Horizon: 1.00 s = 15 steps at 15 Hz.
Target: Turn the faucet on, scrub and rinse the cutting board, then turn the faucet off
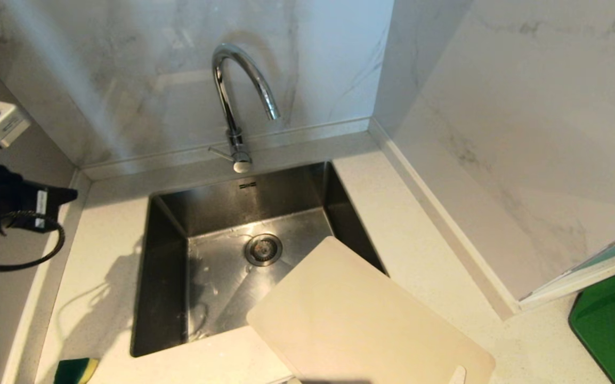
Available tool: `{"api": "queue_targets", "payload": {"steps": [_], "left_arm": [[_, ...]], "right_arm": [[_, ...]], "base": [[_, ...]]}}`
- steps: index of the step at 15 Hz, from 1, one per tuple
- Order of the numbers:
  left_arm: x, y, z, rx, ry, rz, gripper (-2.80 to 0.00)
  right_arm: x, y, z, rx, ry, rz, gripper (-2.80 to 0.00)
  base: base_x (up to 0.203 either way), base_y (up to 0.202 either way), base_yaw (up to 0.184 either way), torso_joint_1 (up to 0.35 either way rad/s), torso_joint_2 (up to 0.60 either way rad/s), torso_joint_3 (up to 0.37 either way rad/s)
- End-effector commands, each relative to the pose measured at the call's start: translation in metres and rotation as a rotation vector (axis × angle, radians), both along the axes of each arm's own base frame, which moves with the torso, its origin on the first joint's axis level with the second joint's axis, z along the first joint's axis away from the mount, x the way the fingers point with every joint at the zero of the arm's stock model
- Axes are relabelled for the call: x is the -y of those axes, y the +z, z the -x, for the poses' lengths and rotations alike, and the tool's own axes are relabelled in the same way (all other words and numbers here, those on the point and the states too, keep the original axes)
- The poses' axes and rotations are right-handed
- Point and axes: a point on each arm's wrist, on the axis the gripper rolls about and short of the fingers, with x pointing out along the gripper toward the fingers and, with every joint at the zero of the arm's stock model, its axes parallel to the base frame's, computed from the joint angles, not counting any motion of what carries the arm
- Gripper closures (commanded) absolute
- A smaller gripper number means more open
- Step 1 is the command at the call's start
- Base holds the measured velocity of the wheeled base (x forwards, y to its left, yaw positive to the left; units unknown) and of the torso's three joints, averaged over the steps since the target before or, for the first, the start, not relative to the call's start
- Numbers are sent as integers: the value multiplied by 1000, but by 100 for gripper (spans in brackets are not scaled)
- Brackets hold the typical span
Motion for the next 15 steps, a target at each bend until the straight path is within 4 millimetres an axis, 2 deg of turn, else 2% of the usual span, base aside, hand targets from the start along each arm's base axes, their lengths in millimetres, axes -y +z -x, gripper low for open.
{"api": "queue_targets", "payload": {"steps": [1, 8, 12, 13, 15], "left_arm": [[-15, -13, 55, 46, 20, 17, 0], [-27, -62, 132, 82, 60, 49, 0], [-31, -124, 182, 104, 96, 64, 0], [-31, -146, 191, 87, 105, 84, 0], [-32, -172, 203, 107, 117, 114, 0]], "right_arm": [[0, 0, 0, -2, 0, 0, 0], [0, 0, 0, -2, 0, 0, 0], [0, 0, 0, -2, 0, 0, 0], [0, 0, 0, -2, 0, 0, 0], [0, 0, 0, -2, 0, 0, 0]], "base": [[0, 0, 0, 0, 0, 0], [0, 0, 0, 0, 0, 0], [0, 0, 0, 0, 0, 0], [0, 0, 0, 0, 0, 0], [0, 0, 0, 0, 0, 0]]}}
